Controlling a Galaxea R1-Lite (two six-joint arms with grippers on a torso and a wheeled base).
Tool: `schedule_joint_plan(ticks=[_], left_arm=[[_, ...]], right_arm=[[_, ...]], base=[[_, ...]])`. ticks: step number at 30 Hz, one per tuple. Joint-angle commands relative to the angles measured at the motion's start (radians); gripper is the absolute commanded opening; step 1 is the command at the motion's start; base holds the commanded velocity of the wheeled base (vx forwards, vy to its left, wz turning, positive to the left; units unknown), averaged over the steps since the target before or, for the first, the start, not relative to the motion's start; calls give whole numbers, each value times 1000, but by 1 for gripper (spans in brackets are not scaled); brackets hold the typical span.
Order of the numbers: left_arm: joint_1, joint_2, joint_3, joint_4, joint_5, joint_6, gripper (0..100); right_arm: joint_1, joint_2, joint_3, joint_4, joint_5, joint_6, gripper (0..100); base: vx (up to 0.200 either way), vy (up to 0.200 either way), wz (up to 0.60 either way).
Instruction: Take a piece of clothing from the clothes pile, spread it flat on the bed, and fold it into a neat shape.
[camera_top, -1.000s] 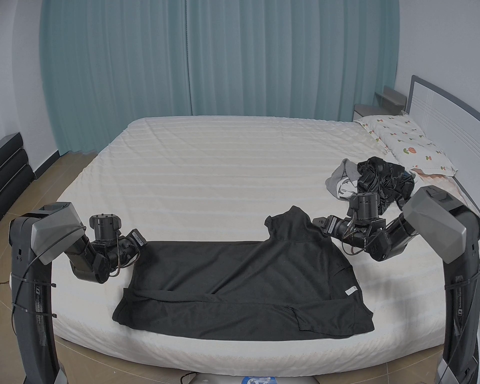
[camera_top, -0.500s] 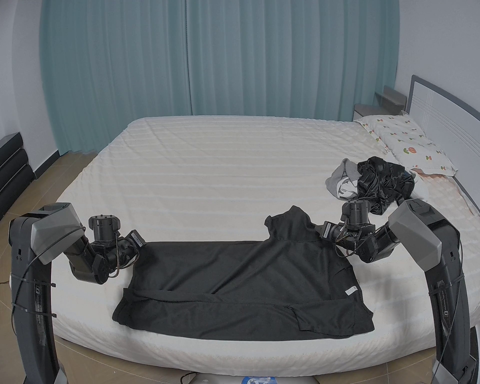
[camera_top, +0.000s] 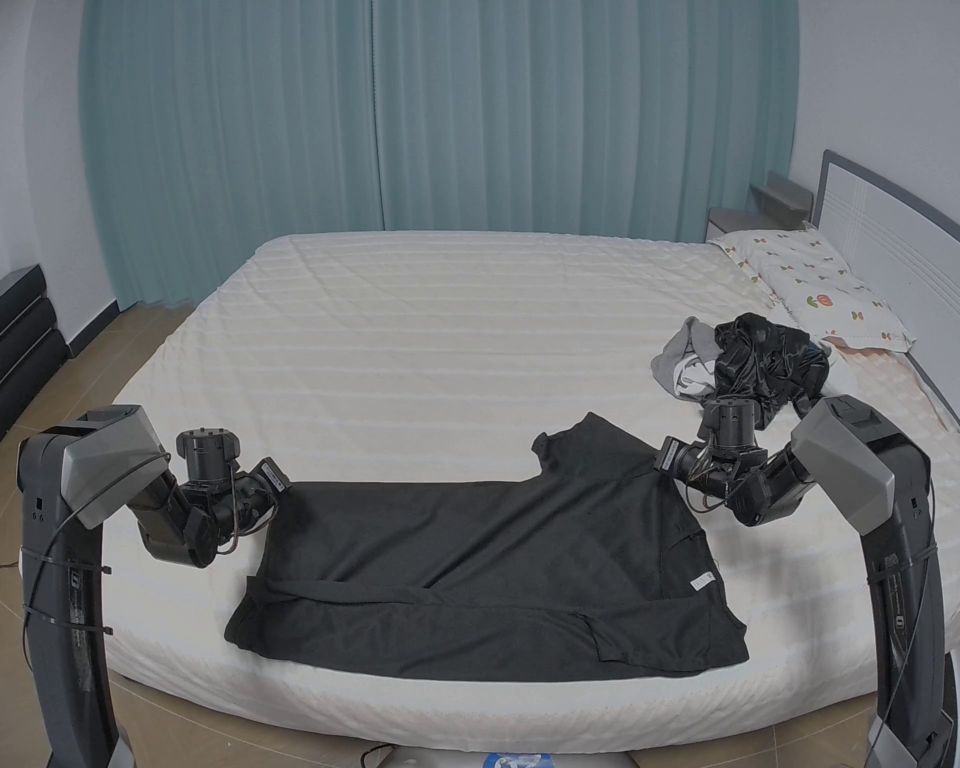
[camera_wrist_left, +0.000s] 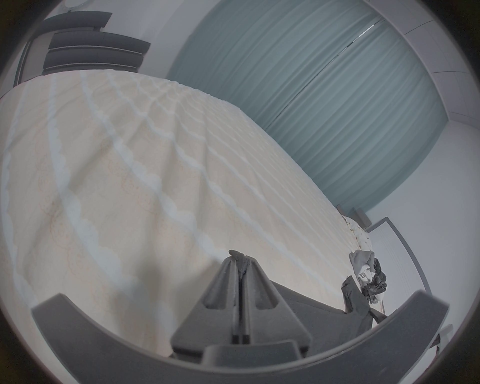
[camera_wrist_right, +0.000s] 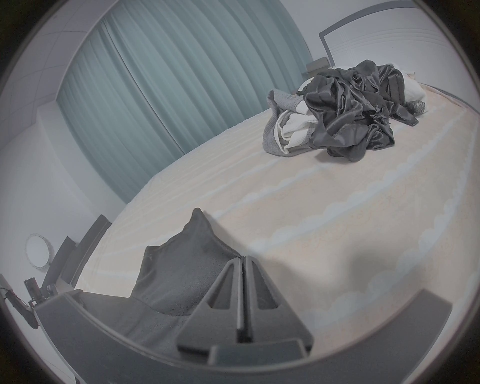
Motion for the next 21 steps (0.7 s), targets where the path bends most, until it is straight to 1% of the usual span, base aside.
schedule_joint_plan(ticks=[1,5,7,12,15,21], left_arm=[[8,-5,0,-22,1,0,0],[19,-8,0,-47,-1,0,0],[28,-11,1,-47,-2,0,0],[37,-16,-3,-51,-5,-2,0],[39,-22,0,-84,-5,-2,0],[55,-47,6,-93,-5,-2,0]], right_arm=[[-10,-29,38,-63,5,4,0],[-12,-18,61,-99,2,14,0],[-15,-23,66,-140,2,21,0],[-20,-30,86,-168,3,29,0],[-17,-21,99,-189,0,29,0],[-7,-1,109,-198,-1,27,0]], base=[[0,0,0],[0,0,0],[0,0,0],[0,0,0],[0,0,0],[0,0,0]])
